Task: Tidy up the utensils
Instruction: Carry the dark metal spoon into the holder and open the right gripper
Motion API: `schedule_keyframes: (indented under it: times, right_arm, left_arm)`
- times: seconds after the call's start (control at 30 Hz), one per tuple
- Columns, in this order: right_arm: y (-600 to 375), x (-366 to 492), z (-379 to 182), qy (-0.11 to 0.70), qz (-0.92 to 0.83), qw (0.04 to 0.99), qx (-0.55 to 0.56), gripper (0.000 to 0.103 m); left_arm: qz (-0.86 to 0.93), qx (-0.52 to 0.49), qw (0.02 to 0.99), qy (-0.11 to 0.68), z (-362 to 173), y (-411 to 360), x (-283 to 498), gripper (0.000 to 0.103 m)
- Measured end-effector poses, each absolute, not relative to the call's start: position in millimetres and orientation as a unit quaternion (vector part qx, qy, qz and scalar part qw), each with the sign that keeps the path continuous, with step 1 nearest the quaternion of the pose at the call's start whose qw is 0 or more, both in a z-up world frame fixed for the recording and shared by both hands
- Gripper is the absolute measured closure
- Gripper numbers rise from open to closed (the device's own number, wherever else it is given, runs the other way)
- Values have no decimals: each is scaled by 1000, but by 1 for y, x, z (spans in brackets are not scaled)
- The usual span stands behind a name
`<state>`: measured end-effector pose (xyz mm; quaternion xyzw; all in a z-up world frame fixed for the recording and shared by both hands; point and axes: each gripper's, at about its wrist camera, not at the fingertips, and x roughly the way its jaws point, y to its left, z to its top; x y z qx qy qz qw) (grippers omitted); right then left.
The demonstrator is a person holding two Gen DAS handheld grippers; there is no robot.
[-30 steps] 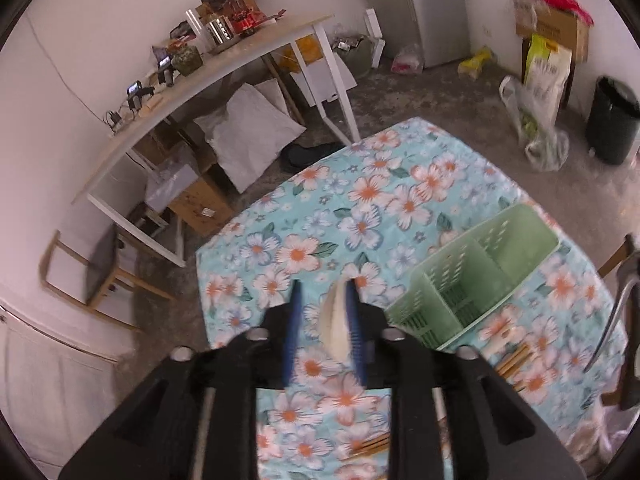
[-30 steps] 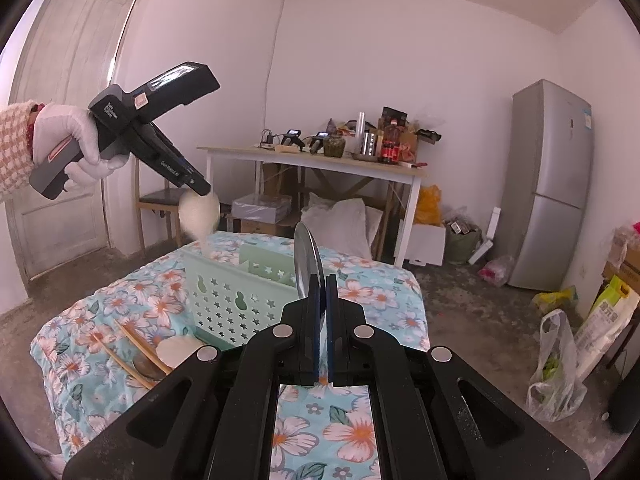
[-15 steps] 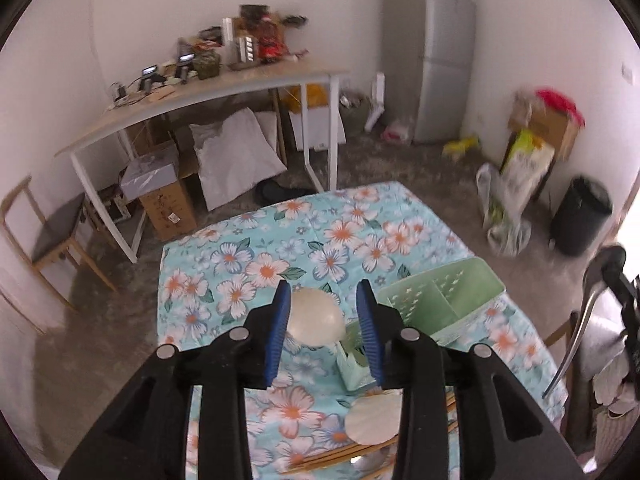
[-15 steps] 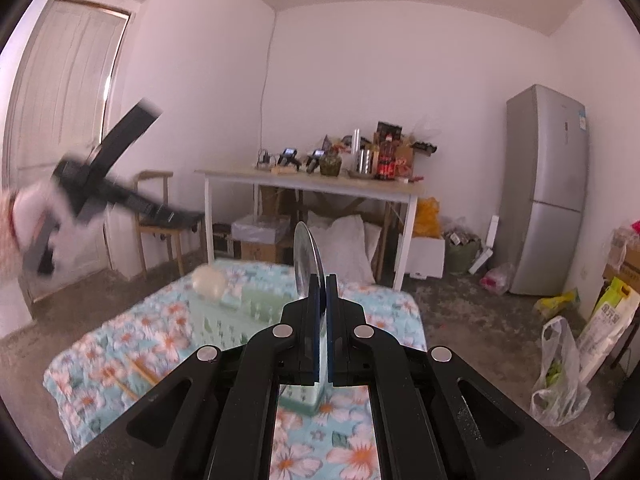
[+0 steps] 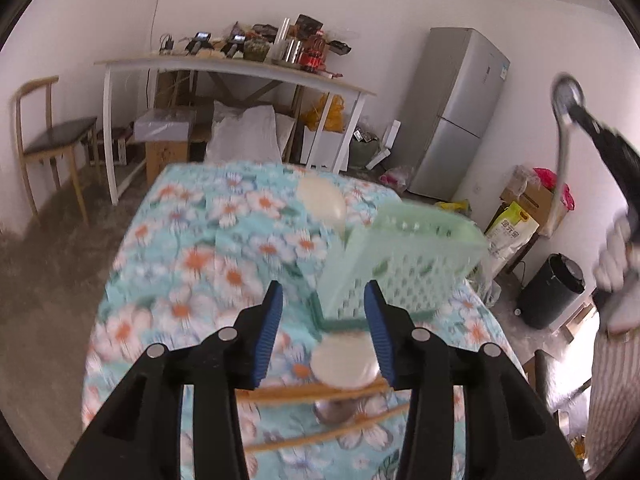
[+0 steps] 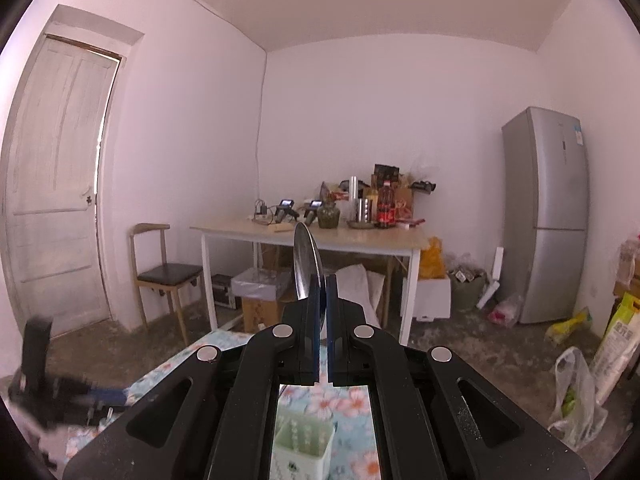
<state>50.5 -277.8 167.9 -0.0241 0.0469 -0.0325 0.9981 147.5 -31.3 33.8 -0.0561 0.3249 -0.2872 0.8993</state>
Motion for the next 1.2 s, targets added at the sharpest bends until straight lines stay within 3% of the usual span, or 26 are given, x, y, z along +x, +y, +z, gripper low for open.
schedule_keyframes:
  times: [0.43,0.87,1.0,1.2]
  right_arm:
    - [-291,127,106,94,-59,993,-46,102]
    - [-297,124,61,150,-32,987,-35,101]
    - [-294,116,64,150,-25,988,-31,88]
    - [-290,104,66,150,-12,988,-27,83]
  left_arm:
    - [-318,-43,891,321,-13,-45,108,60]
    - [-321,-38,888,326,-27,-57,111,60]
    - [-319,-36,888,328,-28,-58,111,60]
    - [-319,-36,888,328,-29,-59,110,60]
